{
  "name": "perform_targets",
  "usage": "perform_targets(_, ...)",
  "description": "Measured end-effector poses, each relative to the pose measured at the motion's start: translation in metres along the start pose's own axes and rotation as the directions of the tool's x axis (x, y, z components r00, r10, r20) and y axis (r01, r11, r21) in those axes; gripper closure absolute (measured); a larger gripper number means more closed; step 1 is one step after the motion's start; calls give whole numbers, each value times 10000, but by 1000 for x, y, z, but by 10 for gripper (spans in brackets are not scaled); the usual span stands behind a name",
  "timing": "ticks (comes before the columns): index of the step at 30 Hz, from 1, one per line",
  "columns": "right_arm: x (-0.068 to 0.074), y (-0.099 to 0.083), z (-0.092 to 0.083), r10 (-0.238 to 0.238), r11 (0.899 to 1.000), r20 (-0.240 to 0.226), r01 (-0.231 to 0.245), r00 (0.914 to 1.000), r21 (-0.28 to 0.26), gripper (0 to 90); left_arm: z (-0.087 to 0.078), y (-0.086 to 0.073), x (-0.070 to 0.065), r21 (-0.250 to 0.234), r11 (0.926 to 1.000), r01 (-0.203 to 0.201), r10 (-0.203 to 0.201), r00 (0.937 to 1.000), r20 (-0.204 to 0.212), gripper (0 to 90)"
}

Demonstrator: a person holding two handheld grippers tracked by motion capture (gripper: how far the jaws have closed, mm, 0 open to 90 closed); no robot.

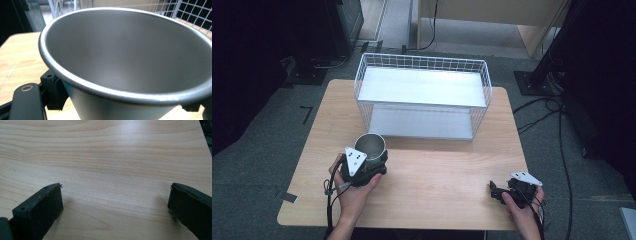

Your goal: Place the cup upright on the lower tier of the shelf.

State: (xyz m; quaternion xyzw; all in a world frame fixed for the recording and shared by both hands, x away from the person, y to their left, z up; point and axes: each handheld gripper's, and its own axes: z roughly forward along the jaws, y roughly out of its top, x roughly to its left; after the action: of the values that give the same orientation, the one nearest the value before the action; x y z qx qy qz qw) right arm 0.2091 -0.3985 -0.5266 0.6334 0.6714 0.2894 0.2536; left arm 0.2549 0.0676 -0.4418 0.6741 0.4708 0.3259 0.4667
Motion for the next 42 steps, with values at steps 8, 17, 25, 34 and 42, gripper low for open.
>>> perform_targets(8, 0, 0, 0, 15, 10000, -4, -15, 10000, 7, 0, 8, 19, -5, -314, 9994, -171, 172, 9998, 29, 162)
perform_targets(17, 0, 0, 0, 7, 10000, -9, -7, 10000, -2, 0, 17, 39, -8, -671, 9975, -200, 206, 9998, 76, 162)
perform_targets(25, 0, 0, 0, 3, 10000, -15, -3, 10000, -6, 0, 28, 57, -8, -866, 9962, -126, 138, 9998, 136, 162)
perform_targets(34, 0, 0, 0, -3, 10000, -12, 3, 10000, -11, 0, 36, 80, -13, -1218, 9921, -292, 322, 9992, 225, 162)
perform_targets(42, 0, 0, 0, 5, 10000, -11, -5, 10000, -24, 0, 38, 101, -18, -1559, 9862, -556, 595, 9980, 206, 163)
